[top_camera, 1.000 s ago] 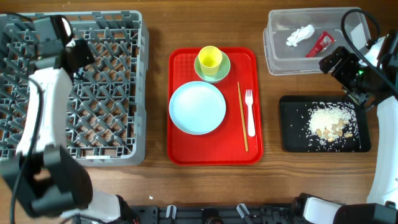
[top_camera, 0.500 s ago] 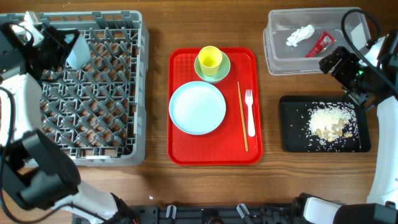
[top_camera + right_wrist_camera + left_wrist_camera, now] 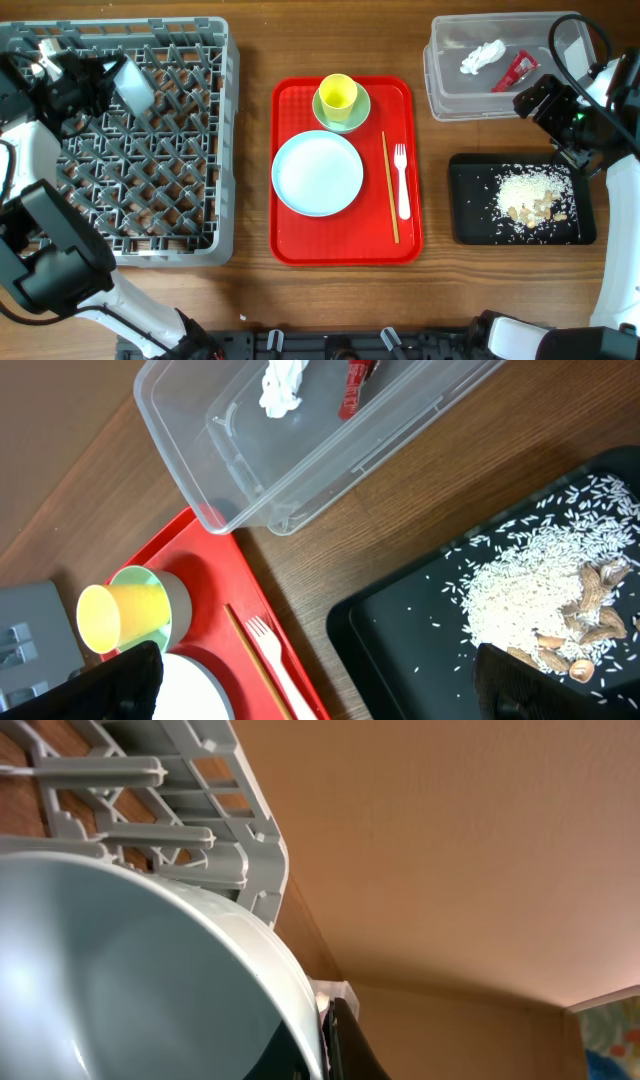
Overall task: Sort waste into correct bins and load items into the dishwasher rack
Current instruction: 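Lower the blue bowl upside down into the rack and open the left gripper, then reach the left gripper to the light-blue plate on the red tray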
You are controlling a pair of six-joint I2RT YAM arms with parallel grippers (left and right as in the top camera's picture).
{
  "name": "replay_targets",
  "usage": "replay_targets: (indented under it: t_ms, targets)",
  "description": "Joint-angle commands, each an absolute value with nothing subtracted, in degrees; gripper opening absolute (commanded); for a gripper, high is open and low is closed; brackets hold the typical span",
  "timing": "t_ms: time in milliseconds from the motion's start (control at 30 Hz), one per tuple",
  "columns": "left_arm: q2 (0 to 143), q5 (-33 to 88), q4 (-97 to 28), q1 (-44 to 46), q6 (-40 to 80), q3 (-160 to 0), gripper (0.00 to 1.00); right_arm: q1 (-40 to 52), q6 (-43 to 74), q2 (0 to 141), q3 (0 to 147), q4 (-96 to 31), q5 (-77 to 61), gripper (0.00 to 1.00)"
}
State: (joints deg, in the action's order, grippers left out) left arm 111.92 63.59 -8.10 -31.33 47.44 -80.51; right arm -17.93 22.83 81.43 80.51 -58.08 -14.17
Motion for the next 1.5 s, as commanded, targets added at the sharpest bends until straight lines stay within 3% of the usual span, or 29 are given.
replay_targets:
  t_ms: [0, 233, 433, 533, 567, 600, 633, 800, 933, 1000, 1067, 1167, 1267, 1400, 1467]
  targets:
    - [112.9, 65.1, -10.1, -34.6, 48.4, -80.6, 0.04, -18.0, 22.7, 81.2, 80.8, -57.9, -15.1, 1.0]
    - [112.9, 65.1, -18.4, -39.1, 45.0, -80.6, 0.09, -18.0, 22.7, 81.2, 80.8, -57.9, -15.1, 1.0]
    - [112.8, 66.5, -20.0, -42.1, 45.0, -80.6, 0.26, -18.0, 22.7, 81.2, 80.8, -57.9, -15.1, 1.0]
    - [111.6, 66.7, -20.1, -45.0, 43.5, -80.6, 0.46, -18.0, 22.7, 81.2, 80.8, -57.9, -15.1, 1.0]
    - [110.7, 66.6, -20.4, -46.2, 41.8, -80.6, 0.54, -18.0, 22.7, 81.2, 80.8, -57.8, -15.1, 1.0]
    - [109.7, 66.6, -20.8, -47.4, 40.1, -80.6, 0.7, -18.0, 22.7, 81.2, 80.8, -57.8, -15.1, 1.0]
    - [108.9, 66.5, -21.2, -48.3, 39.1, -80.6, 0.76, -18.0, 22.7, 81.2, 80.8, -57.8, -15.1, 1.0]
    - [104.0, 58.9, -27.3, -51.9, 34.3, -80.6, 0.77, -18.0, 22.7, 81.2, 80.8, -57.8, -15.1, 1.0]
    - [97.1, 42.0, -37.9, -50.3, 22.8, -80.6, 0.72, -18.0, 22.7, 81.2, 80.8, -57.7, -15.1, 1.0]
    - [94.3, 34.7, -40.5, -47.0, 19.9, -80.6, 0.58, -18.0, 22.7, 81.2, 80.8, -57.7, -15.1, 1.0]
    - [92.8, 29.4, -41.0, -43.0, 19.7, -80.6, 0.31, -18.0, 22.7, 81.2, 80.8, -57.7, -15.1, 1.0]
    - [92.8, 17.6, -41.0, -35.2, 19.7, -80.6, 0.12, -18.0, 22.7, 81.2, 80.8, -57.7, -15.1, 1.0]
    - [93.7, 4.6, -42.0, -25.9, 19.7, -80.6, 0.18, -18.0, 22.7, 81.2, 80.8, -57.7, -15.1, 1.0]
    - [90.4, 3.1, -45.7, -18.3, 19.8, -80.6, 0.25, -18.0, 22.7, 81.2, 80.8, -57.7, -15.1, 1.0]
    - [85.5, 4.0, -48.0, -15.0, 19.9, -80.6, 0.4, -18.0, 22.7, 81.2, 80.8, -57.7, -15.1, 1.0]
